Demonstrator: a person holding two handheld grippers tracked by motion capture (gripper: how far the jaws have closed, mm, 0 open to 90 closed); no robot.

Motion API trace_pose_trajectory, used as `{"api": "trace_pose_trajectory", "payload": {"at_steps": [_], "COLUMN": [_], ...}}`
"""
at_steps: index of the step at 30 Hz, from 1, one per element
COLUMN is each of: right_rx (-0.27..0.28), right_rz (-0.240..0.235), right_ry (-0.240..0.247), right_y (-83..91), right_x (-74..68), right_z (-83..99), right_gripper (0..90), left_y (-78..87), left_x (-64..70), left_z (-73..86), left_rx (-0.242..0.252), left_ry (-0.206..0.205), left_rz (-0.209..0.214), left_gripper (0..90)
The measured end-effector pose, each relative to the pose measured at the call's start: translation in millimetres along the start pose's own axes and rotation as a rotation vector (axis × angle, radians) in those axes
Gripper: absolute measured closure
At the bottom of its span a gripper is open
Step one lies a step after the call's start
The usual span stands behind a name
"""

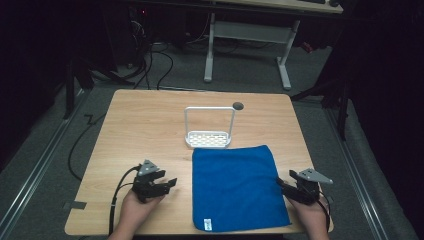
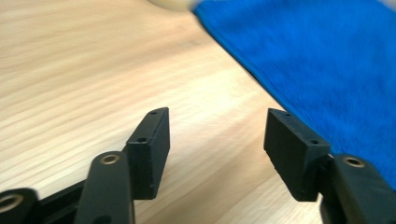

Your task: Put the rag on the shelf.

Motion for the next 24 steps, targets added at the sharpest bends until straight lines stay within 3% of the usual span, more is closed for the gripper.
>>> {"api": "trace_pose_trajectory", "payload": {"at_steps": [1,6,13,24], "right_rx": [0.02,0.028,-0.001,0.027], "right_rz": [-0.006,-0.004,-0.025,-0.037], "right_ry": [-0.011,0.0,0.023,0.033], "right_y": [1.9,1.8,-1.7,1.2], "right_x": [-1.0,-4.9,-10.5,-9.3], "right_z": [-3.5,-5.5,-1.5,-5.3], "right_gripper": [37.1,34.2,28.9,28.1], "left_y": [-1.2,-8.6,-9.2,-8.1], "left_x": [-7.1,-9.0,-6.7,-3.1], "left_z": [1.2,3.3,0.6,-1.8], "left_rx": [-0.001,-0.02,-0.008,0.019], "left_ry": [0.008,-0.018,-0.031,-0.056], "left_rz": [-0.019,-0.039,-0.043,-0.033], "left_gripper": [41.5,40.5,40.6,41.5]}}
Point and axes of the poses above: each handheld gripper's, and its own axes: y roughly backward along the jaws, z roughly out of its underside, x roughly to its right, the point moved 9 cm from there along -y, roughly forward along the jaws, and after that the axes turned 4 degrees about x, right-handed, at the moved point
